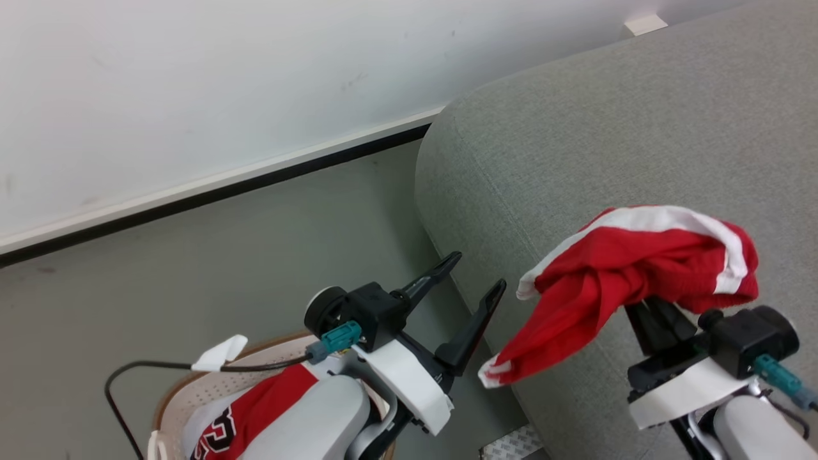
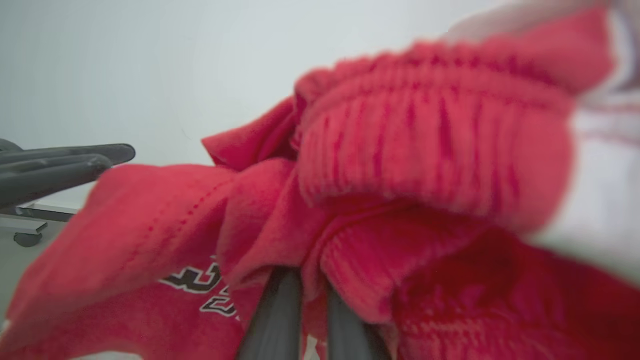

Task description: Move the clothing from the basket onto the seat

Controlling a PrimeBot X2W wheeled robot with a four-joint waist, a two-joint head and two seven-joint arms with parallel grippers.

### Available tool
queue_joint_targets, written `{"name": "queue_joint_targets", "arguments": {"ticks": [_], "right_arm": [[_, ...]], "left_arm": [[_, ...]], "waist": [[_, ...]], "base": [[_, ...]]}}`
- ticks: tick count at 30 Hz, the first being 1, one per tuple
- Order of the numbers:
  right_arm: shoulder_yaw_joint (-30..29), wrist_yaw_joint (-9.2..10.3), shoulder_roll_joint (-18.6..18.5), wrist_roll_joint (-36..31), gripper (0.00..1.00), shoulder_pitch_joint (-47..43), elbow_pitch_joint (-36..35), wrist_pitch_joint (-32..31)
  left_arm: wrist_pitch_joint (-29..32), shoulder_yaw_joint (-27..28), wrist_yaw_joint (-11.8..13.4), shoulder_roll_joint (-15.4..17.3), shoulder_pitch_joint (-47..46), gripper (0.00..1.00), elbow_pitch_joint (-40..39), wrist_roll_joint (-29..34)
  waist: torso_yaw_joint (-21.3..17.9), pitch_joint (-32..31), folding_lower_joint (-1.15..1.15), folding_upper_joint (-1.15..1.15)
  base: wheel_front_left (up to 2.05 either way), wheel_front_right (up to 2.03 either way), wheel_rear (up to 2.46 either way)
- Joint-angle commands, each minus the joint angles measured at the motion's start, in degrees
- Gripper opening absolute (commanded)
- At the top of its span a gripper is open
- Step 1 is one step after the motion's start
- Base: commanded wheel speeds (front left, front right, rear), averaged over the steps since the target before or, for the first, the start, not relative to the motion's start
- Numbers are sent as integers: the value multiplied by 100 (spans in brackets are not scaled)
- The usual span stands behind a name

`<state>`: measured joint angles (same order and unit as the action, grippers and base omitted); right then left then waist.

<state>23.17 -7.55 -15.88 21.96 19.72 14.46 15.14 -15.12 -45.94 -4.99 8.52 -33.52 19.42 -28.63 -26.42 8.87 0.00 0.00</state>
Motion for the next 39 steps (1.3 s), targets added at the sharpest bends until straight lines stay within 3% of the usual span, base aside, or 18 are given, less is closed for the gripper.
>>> {"name": "queue_joint_targets", "arguments": {"ticks": [1, 8, 19, 30, 35, 39], "right_arm": [[16, 12, -97, 119, 0, 175, 38, 1], [72, 12, -520, 450, 0, 992, 421, 1], [-56, 12, -1414, 1363, 0, 2736, 1518, -21], [236, 12, -2346, 1977, 0, 4371, 2945, -790], [380, 12, -2499, 1975, 0, 4729, 3483, -973], [509, 13, -2409, 2176, 0, 4882, 3971, -1424]], "left_arm": [[-2, 2, 6, 40, -42, 100, -25, 80], [66, -25, 14, 136, -201, 100, -85, 188], [402, -25, 28, 379, -754, 100, -507, 366], [505, 127, 169, 635, -1039, 100, -852, 452], [485, 136, 185, 650, -1111, 100, -930, 478], [432, 137, 198, 647, -1160, 100, -939, 498]], "waist": [[42, 75, 0, 0], [269, 540, 0, 0], [964, 1859, 0, 0], [1550, 2873, 0, 0], [1683, 3124, 0, 0], [1741, 3260, 0, 0]], "base": [[0, 0, 0], [0, 0, 0], [0, 0, 0], [0, 0, 0], [0, 0, 0], [0, 0, 0]]}}
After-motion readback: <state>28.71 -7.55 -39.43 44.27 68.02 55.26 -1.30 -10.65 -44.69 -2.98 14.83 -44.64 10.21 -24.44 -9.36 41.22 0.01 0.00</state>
